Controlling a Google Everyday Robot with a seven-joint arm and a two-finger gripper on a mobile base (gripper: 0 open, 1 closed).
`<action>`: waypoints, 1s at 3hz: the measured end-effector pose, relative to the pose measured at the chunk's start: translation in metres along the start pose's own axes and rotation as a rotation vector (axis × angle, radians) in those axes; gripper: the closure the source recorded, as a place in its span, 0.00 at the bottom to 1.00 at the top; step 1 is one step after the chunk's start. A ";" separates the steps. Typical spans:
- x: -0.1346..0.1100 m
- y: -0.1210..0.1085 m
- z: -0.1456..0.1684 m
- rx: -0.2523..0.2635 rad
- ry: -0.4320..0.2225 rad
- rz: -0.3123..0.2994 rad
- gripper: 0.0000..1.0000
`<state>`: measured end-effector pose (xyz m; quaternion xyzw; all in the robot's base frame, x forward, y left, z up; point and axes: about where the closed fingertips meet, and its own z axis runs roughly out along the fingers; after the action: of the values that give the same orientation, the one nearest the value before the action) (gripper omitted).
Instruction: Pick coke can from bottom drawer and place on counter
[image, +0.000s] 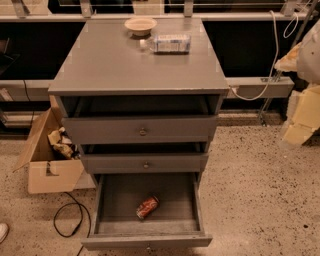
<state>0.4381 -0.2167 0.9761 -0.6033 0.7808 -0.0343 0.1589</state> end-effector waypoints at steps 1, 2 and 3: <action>0.000 0.000 0.000 0.000 0.000 0.000 0.00; -0.003 0.005 0.012 -0.013 -0.046 0.021 0.00; -0.020 0.037 0.069 -0.093 -0.206 0.092 0.00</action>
Offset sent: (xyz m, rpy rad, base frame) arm -0.0039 0.0485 -0.0994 0.4732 0.0455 -0.0525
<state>0.4276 -0.1779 0.9061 -0.5739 0.7879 0.0716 0.2115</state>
